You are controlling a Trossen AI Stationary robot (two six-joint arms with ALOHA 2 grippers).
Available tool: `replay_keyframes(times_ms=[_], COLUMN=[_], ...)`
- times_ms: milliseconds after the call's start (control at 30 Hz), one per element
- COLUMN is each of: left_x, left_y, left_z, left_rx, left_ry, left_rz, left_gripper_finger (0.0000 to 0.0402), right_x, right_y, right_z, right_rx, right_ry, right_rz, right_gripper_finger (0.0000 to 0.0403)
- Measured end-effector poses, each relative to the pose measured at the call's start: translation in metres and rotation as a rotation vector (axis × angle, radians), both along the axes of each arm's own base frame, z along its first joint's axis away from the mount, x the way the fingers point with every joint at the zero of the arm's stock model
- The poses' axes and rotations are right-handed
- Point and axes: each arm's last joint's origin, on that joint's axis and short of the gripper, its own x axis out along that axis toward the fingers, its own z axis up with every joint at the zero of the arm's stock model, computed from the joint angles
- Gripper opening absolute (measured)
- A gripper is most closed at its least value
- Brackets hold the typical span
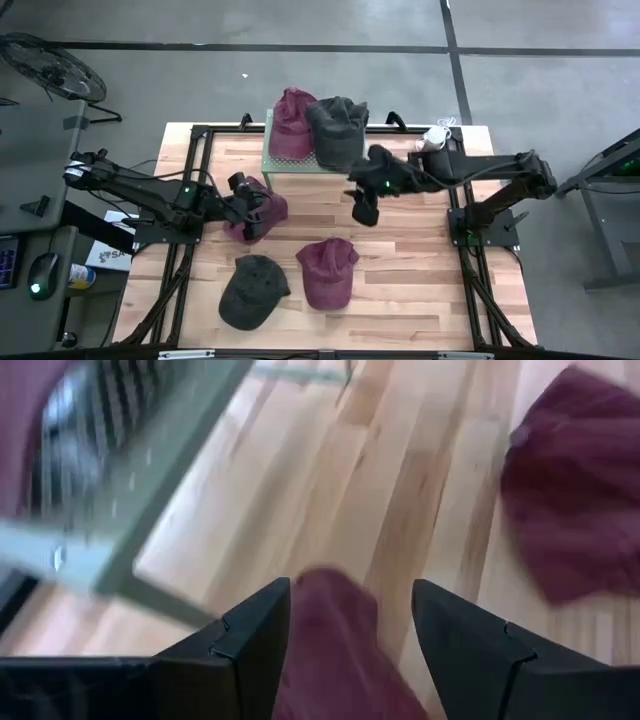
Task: Pick & Place hat
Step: Stack the top red cap on the red cap on the shelf
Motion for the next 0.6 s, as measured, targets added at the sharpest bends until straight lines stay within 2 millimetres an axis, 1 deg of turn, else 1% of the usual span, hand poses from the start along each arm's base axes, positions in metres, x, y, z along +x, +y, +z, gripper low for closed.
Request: replay_keyframes(times_ms=[200,333,500,600], left_x=[-0.012,-0.016,-0.013,-0.007], left_y=[0.003,0.004,0.003,0.002], left_z=[-0.01,-0.014,-0.02,-0.027], left_rx=[-0.117,-0.162,-0.172,-0.15], left_ry=[0.074,0.091,0.118,0.156], left_rz=[0.167,0.258,0.304,0.318], left_gripper_finger=[0.0204,0.0204,0.0205,0.0205], right_x=[-0.001,-0.001,-0.003,-0.003], right_y=[0.028,0.04,0.049,0.052], right_z=[-0.005,-0.007,-0.008,-0.008], right_rx=[-0.029,-0.03,-0.045,-0.059], right_ry=[0.022,0.023,0.02,0.017], right_rz=[0.0,0.014,0.022,0.02], right_gripper_finger=[0.0154,0.0155,0.0154,0.0155])
